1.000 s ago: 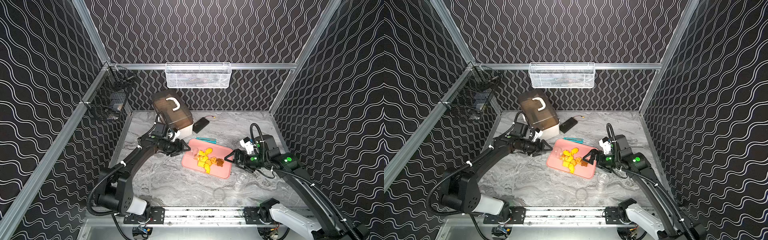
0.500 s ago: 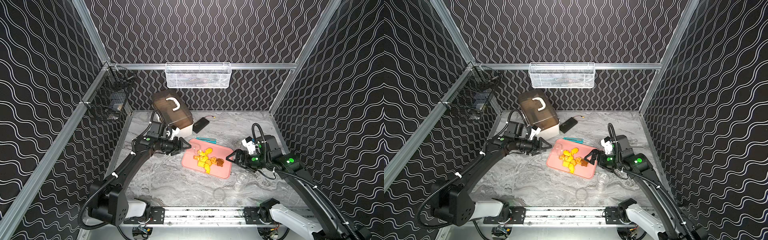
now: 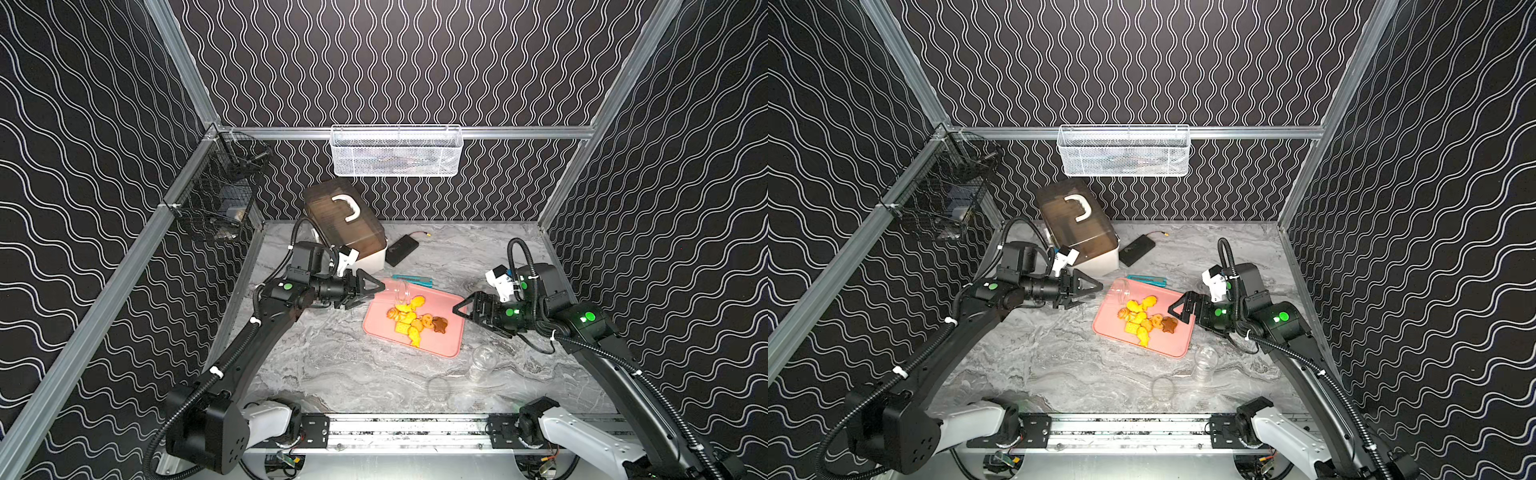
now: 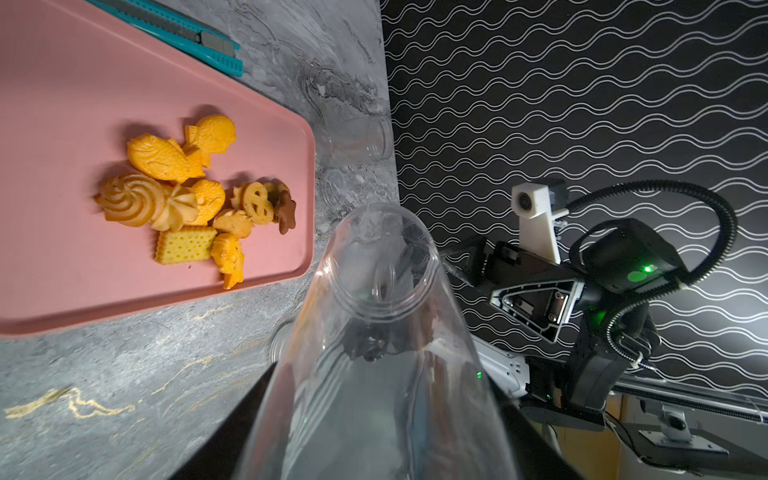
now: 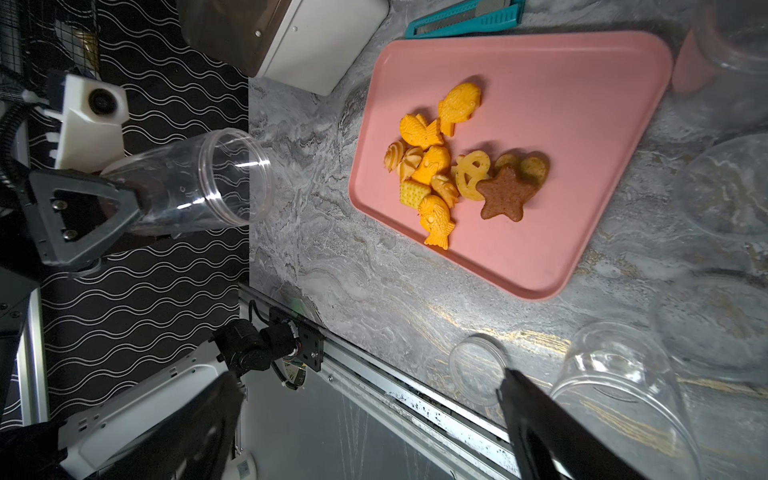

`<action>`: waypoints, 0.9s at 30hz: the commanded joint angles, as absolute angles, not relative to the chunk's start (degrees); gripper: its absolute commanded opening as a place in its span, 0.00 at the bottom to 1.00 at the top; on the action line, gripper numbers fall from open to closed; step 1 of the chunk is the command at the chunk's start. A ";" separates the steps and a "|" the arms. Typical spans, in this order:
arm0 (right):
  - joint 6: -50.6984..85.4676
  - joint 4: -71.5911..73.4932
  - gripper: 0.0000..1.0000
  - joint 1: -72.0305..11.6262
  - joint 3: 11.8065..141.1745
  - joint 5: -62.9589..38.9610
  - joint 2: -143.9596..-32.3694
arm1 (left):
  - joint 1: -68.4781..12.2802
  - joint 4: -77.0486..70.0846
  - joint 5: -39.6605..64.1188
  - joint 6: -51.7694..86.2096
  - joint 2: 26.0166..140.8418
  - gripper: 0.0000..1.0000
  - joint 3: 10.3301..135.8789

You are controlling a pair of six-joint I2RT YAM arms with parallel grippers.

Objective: Pour the cookies out of the jar
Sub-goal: Pour the cookies in the jar onto the tray.

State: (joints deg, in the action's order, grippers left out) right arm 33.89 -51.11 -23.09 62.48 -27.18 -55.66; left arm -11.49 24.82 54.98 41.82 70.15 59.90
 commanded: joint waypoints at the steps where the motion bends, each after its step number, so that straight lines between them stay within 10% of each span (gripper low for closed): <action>1: 34.56 -51.39 1.00 -23.04 63.58 -29.06 -56.07 | -11.43 19.46 57.93 45.92 68.73 0.56 59.29; 27: 51.92 -21.86 1.00 -23.09 58.80 -53.55 -57.23 | -11.43 -28.19 65.37 84.53 60.30 0.57 43.59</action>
State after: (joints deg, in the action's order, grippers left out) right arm 47.51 -31.11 -23.09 58.94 -49.08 -57.32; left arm -11.49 -15.68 63.35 76.25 60.88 44.51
